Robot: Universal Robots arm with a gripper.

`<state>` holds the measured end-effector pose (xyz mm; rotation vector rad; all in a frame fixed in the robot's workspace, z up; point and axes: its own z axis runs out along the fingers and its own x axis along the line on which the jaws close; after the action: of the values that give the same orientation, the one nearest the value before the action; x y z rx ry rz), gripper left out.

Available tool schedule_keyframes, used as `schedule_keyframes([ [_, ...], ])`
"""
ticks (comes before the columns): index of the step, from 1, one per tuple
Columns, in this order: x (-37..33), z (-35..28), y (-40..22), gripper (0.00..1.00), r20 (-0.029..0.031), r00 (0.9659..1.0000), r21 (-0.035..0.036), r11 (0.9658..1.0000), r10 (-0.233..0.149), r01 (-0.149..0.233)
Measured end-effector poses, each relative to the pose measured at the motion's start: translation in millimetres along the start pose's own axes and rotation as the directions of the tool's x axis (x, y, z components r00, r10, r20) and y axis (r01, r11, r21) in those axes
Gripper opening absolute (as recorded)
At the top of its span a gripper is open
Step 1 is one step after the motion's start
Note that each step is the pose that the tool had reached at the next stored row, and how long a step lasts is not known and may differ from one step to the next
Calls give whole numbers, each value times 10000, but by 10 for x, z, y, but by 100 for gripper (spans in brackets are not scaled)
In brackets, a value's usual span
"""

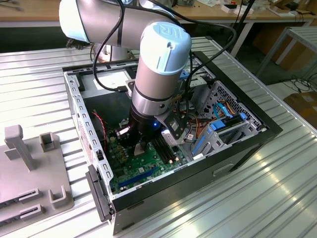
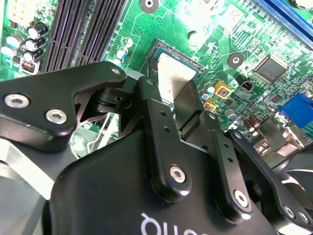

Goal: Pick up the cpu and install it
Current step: 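Place the cpu into insertion slot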

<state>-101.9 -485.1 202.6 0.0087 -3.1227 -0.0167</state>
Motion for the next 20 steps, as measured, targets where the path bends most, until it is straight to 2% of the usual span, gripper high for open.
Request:
schedule_keyframes([
  [1, -1, 1, 0, 40, 3, 10000, -2, 10000, -1, 1],
  [2, -1, 1, 0, 46, 1, 10000, -3, 10000, -1, 1],
  [4, 0, 1, 0, 46, 1, 10000, -2, 10000, -1, 1],
  [5, 0, 0, 0, 53, 0, 10000, -1, 10000, -1, 1],
  [20, -61, 2, 0, 53, 0, 10000, -1, 10000, 1, -1],
])
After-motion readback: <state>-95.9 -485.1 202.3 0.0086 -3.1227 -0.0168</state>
